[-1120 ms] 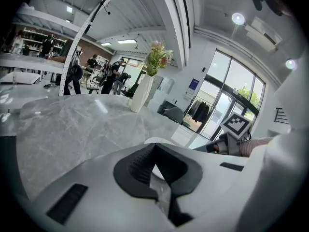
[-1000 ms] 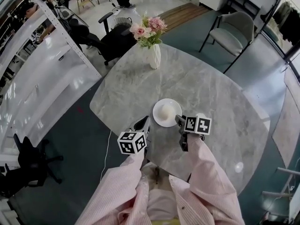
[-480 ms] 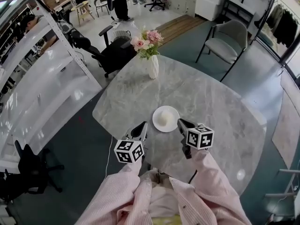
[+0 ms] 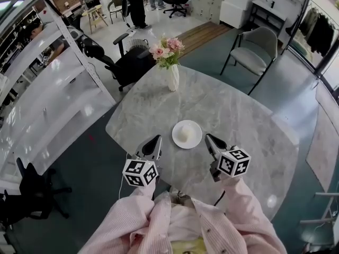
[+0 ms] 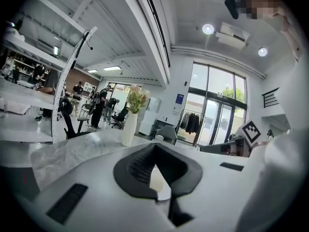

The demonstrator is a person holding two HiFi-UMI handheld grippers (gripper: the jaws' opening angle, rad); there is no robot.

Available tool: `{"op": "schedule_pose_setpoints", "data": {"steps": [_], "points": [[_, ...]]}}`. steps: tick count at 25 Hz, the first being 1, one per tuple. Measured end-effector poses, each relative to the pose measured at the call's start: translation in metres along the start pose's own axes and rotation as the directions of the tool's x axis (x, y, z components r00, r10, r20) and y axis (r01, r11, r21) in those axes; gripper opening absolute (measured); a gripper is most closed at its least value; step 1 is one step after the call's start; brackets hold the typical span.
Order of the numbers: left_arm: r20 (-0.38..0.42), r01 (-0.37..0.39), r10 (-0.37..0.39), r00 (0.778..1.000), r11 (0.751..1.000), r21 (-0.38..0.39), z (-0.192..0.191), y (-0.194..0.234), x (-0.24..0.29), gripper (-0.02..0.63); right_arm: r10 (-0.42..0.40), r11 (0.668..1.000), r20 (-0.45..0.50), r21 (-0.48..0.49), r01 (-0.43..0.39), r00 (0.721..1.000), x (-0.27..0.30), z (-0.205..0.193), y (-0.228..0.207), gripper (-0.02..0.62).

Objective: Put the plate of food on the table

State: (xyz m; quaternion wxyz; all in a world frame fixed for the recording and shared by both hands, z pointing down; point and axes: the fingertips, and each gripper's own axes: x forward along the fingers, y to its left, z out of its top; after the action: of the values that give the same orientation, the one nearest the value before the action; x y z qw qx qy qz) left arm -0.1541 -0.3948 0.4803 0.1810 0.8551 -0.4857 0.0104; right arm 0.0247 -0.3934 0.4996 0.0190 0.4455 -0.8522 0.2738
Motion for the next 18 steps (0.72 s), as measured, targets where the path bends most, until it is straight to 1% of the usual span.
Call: {"op": "schedule_pose_setpoints", "data": {"steps": [6,10,18], "points": [[0.050,-0.018,0.017,0.999,0.999,0.028,0.014,-0.003,-0.015,-0.005,0.017,0.999,0.082,-0.041,-0.014,0.996,-0.017,0.016,0.008,0.006],[0.071,-0.031,0.028,0.997,0.998,0.047,0.019,-0.001,-0.022,-0.005,0.016,0.998,0.142,-0.062,-0.007,0.990,-0.023,0.025,0.012,0.005],[0.086,-0.050,0.045,0.995,0.997,0.058,0.024,0.002,-0.025,-0.005,0.014,0.996,0.170,-0.092,0.002,0.985,-0.025,0.029,0.014,0.005]]}}
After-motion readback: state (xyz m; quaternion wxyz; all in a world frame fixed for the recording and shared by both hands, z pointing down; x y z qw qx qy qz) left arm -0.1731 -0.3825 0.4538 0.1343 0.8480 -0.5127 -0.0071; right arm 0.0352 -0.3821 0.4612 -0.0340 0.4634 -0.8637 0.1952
